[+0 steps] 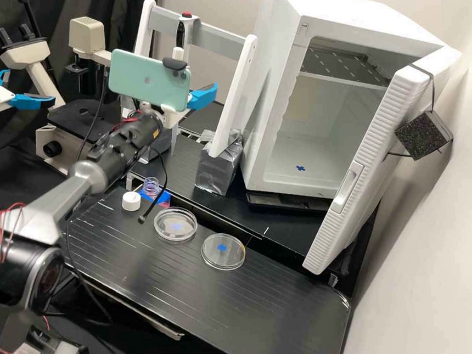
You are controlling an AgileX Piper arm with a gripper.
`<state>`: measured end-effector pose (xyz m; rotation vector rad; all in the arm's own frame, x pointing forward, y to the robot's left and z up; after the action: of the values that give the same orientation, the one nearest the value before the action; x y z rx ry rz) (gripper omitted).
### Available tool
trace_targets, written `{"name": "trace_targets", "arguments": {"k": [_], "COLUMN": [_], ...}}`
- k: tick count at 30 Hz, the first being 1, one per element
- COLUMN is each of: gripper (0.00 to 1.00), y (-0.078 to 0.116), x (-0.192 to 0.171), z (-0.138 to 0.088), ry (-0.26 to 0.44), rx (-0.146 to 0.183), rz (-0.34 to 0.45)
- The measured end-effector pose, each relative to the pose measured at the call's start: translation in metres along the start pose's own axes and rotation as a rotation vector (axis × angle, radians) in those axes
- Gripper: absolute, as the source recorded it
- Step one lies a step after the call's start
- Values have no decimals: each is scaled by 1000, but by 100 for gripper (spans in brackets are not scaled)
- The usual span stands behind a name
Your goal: Use the pipette
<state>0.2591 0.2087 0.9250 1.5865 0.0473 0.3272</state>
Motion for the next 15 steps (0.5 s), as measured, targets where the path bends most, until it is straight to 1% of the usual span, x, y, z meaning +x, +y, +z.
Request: {"name": "trace_targets", "arguments": {"k": [2, 3, 4, 7, 9, 10, 11, 12, 15], "gripper": [100, 100, 100, 100, 100, 100, 100, 100, 100], "y": [-1, -1, -3, -14, -21, -25, -25, -29, -36], "x": [-17, -24, -31, -49, -56, -60, -62, -64, -69], "z": [12, 16, 22, 42, 52, 57, 59, 62, 72], "ry": [26, 51, 82, 169, 196, 204, 216, 221, 210], "rx": [24, 32, 48, 91, 86, 78, 76, 62, 52], "rz": [94, 126, 160, 211, 218, 214, 225, 218, 188]}}
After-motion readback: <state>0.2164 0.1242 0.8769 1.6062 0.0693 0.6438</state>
